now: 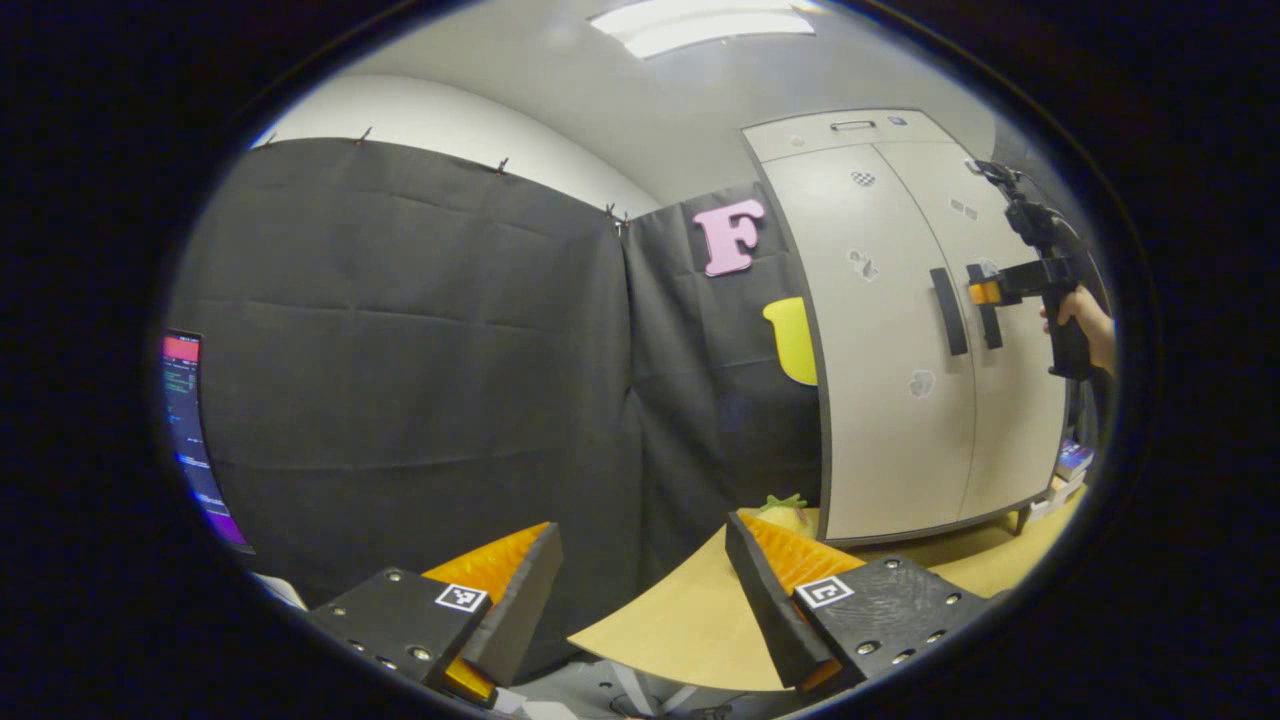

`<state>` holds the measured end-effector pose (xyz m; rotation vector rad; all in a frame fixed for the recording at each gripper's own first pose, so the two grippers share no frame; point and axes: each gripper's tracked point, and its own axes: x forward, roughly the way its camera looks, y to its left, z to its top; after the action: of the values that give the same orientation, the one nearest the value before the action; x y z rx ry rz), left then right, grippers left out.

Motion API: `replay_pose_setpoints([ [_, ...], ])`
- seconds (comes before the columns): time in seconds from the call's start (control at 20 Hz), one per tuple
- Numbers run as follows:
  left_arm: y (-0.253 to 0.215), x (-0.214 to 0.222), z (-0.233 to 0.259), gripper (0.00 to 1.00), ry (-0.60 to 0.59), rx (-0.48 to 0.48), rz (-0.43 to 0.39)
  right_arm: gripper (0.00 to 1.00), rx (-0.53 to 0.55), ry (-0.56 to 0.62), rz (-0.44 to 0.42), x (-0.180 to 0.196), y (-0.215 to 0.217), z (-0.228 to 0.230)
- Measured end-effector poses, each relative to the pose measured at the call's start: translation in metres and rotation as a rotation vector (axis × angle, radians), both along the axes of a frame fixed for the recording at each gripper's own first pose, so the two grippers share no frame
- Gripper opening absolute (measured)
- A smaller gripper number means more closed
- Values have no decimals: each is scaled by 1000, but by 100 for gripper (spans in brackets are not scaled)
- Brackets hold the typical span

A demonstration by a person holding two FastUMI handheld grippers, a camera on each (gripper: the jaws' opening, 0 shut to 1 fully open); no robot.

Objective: Open the right door of the double-door shoe cabinet with the right hand, and open the left door with the left hand.

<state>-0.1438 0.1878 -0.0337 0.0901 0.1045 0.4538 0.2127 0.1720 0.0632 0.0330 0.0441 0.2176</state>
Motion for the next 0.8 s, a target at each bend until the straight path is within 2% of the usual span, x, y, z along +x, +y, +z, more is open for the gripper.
replay_pose_setpoints([
  [0.1,2,-3,-1,95,6,1,7,92,-11,24,-1,10,6,-6],
  [0.2,5,-5,-2,95,6,1,10,82,-10,65,-7,17,9,-14],
  [0.3,8,-6,-2,95,4,4,16,79,7,91,-18,22,11,-19],
  [0.35,10,-7,-1,95,0,8,21,65,16,96,-28,25,10,-20],
  [0.4,12,-9,0,96,-4,10,27,55,20,102,-36,28,9,-22],
  [0.45,15,-9,-1,96,-5,6,31,54,31,105,-36,30,9,-23],
  [0.5,17,-10,-3,95,-3,-3,33,48,44,99,-41,29,10,-22],
  [0.55,18,-10,-5,95,0,-11,34,35,25,87,-44,30,10,-21],
  [0.6,20,-8,-8,97,5,-18,35,35,7,90,-43,28,10,-22],
  [0.75,21,-4,-4,95,-6,-38,27,17,10,124,-21,30,9,-23],
  [0.8,19,-2,-3,96,-15,-44,19,14,33,134,-4,30,11,-23],
])
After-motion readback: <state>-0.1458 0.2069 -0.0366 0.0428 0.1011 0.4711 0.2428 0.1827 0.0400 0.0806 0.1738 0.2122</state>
